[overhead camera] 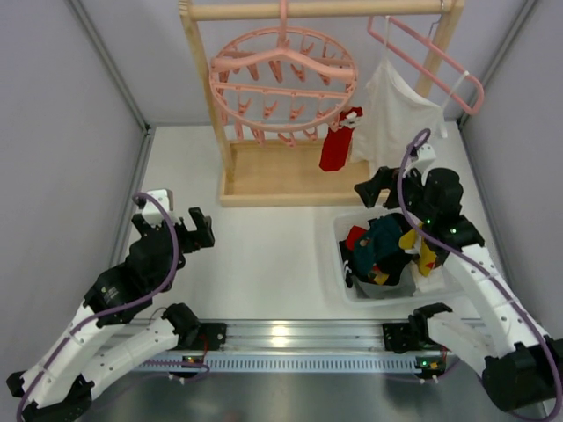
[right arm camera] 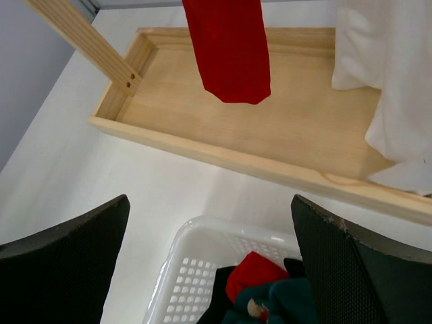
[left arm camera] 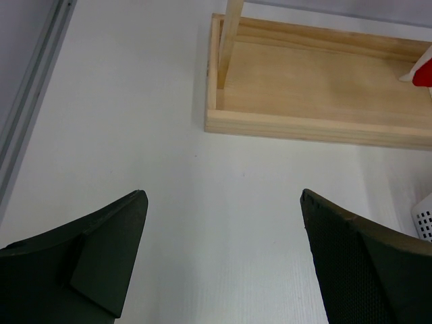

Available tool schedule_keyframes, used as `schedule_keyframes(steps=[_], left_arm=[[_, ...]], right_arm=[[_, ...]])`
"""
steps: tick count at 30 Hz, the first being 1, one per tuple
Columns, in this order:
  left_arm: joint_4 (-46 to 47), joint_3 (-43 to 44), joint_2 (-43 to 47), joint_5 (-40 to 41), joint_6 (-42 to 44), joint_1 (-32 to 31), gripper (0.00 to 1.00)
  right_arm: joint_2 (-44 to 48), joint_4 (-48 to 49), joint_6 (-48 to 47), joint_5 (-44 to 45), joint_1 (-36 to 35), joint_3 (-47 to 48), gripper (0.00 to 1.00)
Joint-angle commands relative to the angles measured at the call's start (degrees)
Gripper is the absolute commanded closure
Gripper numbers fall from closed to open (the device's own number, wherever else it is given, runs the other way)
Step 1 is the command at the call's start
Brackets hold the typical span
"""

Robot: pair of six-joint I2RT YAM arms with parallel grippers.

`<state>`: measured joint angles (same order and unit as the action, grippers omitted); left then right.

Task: Remove the socks clipped to the hanger

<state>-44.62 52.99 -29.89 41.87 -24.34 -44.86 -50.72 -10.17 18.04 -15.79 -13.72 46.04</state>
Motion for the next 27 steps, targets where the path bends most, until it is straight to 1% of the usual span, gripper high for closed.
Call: schedule_keyframes(steps=[1,6,8,9,13,19,27], left_arm=[[2.3,-0.6,-0.3,-0.3,0.1,0.3,0.02],[2.4,-0.7,-0.7,-0.7,0.3,0.3,0.02],[2.5,-0.8,-0.7,-0.8,0.5,0.3,0.02],[2.5,-0.9,-0.7,-1.0,0.7,0.3,0.02],[2.6,-0.8,-1.5,-1.7,1.0,0.3,0.02],[2.7,-0.6,-3.1,-2.8,1.6,0.3,0.02],[2.8,-0.5,-3.7,-4.1,1.9,0.3,0.02]], right_arm=[[-5.1,14.7,-3.8,-3.0,0.5,0.5,0.01],[-12.2,23.4,-5.6,-2.5,0.6,1.0,0.01],[-14.4,26.4,-5.9,-3.9,0.6,0.8,0.01],[-15.5,29.9,-5.8,-4.4,0.5,0.7,0.00],[-22.8,37.8,-5.8,-7.1,0.5,1.6,0.01],[-32.1,41.2,-9.3,-7.6,0.6,5.9,0.01],[-42.7,53.4,-9.7,-8.1,0.6,7.7,0.01]])
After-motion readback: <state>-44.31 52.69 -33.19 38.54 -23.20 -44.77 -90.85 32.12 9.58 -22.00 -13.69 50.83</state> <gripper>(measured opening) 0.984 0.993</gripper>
